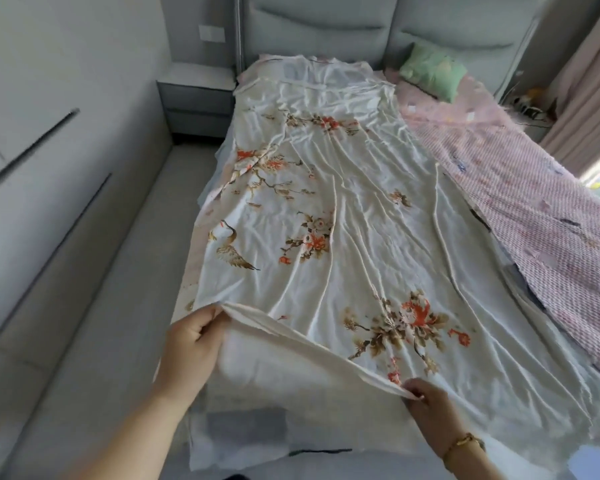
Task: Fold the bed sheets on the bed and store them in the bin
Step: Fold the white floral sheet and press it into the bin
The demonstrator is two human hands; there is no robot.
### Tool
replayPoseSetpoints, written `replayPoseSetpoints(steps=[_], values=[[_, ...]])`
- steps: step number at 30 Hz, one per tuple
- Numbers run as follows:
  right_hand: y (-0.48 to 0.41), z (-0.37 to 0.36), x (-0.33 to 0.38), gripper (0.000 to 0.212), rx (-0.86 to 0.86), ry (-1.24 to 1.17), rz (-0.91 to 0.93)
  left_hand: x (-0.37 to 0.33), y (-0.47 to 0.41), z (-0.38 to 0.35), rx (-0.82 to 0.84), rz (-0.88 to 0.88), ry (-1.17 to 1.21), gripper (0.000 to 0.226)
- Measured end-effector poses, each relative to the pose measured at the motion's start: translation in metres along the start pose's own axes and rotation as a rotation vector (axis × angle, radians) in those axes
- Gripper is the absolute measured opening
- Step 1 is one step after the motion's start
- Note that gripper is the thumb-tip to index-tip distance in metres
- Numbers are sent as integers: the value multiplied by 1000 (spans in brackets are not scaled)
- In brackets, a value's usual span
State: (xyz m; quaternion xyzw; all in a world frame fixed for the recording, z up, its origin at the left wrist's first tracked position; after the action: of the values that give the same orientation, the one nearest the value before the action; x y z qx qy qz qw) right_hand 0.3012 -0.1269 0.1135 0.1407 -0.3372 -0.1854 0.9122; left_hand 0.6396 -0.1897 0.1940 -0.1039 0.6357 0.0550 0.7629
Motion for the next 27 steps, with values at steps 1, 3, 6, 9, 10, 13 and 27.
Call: replayPoseSetpoints(steps=[1, 3, 6, 9, 10, 13, 27], values=[[-11, 17, 11, 43, -74, -39, 36, 8, -8, 6, -63, 24, -5, 53], [-35, 48, 45, 25, -180, -19, 148, 25, -28, 16, -181, 76, -10, 50], [-76, 61, 94, 18, -104, 127, 245, 58, -63, 29, -255, 160, -45, 42], [-125, 49, 123, 25, 19, 285, 242, 84, -99, 31, -275, 230, -108, 42], [-147, 43, 136, 27, 45, 318, 245, 94, -116, 30, -284, 252, -133, 42], [-211, 29, 168, 34, 43, 338, 237, 121, -168, 26, -292, 316, -220, 42], [-347, -83, 93, 66, 307, 779, -38, 297, -194, 1, 71, 924, -460, 58]])
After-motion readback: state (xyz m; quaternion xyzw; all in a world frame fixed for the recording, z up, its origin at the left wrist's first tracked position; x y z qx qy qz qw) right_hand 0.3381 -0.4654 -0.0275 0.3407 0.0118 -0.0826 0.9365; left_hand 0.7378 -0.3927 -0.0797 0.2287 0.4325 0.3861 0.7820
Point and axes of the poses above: each hand's wrist, its own y-axis away from the middle knuckle, its own z-axis out of the back of the hand, x = y × z, the point moved 8 cm from there along -y, towards the middle knuckle, and after that the axes turned 4 degrees about y, right-handed, at the moved point
